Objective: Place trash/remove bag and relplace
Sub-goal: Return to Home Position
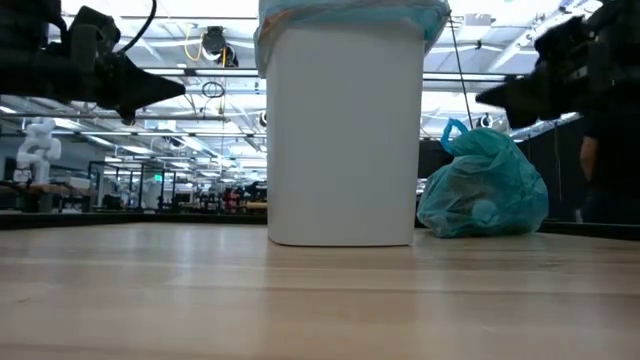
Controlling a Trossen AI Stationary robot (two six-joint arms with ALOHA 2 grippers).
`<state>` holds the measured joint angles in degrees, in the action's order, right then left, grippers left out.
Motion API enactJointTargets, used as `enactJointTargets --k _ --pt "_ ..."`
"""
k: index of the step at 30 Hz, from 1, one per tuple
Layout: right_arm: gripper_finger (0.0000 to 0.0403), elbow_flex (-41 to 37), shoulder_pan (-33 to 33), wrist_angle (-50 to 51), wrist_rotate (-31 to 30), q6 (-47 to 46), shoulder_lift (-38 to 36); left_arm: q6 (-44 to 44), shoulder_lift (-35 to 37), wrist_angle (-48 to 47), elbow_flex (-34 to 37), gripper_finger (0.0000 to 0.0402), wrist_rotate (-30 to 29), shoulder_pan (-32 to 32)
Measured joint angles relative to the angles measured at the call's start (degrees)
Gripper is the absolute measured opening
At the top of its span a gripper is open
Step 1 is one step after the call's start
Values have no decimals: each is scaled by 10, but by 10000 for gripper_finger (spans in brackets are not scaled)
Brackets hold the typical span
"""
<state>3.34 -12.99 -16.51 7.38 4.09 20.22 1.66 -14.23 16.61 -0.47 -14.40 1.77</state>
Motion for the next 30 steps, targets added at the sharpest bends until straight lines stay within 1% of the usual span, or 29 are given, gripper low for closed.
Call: enactJointTargets --k 3,5,8,10,12,14,15,20,23,27,29,30 --pt "0 -27 3 5 -28 -8 -23 16 11 -25 0 0 -6 -11" --pt "0 -27 12 43 -49 -9 -36 17 19 -51 0 0 -30 -16" --pt "0 -27 40 66 -70 -13 -63 13 37 -85 0 0 -54 -23" --pt "0 -26 67 66 -85 5 -86 13 51 -96 0 0 -64 -25" --pt "0 -25 94 81 -119 29 -116 21 67 -105 0 0 -78 -26" --pt "0 -25 117 133 -167 41 -150 32 85 -117 0 0 -90 -26" --pt "0 -25 125 142 -176 41 -161 36 94 -125 0 0 -100 -26" --pt "0 -25 142 146 -167 59 -176 81 125 -128 0 0 -136 -26" --pt "0 -25 136 141 -196 52 -173 87 128 -126 0 0 -148 -26" --pt "0 -25 126 138 -210 47 -168 109 124 -127 0 0 -148 -26" --pt "0 -26 123 139 -209 50 -167 104 122 -128 0 0 -155 -26" --pt "0 -26 123 138 -208 48 -167 88 123 -126 0 0 -162 -26"
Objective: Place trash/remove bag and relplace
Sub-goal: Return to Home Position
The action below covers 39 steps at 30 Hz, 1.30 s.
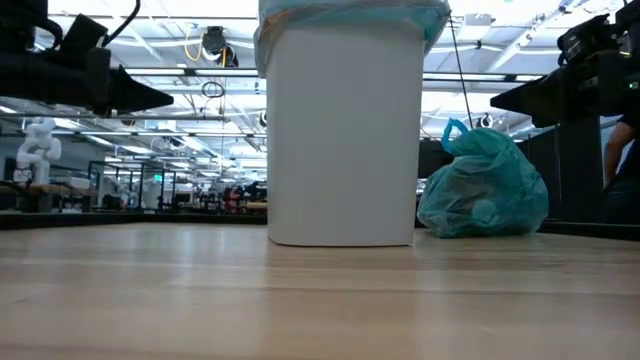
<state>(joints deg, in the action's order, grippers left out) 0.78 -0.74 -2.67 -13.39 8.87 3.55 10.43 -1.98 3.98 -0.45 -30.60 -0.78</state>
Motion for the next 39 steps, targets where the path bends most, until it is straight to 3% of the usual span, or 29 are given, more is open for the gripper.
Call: enactJointTargets --k 3,12,39 --pt "0 0 0 0 1 -37 0 -42 0 0 0 0 -4 0" --pt "0 0 0 -1 2 -223 0 -26 0 0 0 0 0 0" --pt "0 0 0 -1 2 -230 0 -25 0 0 0 0 2 0"
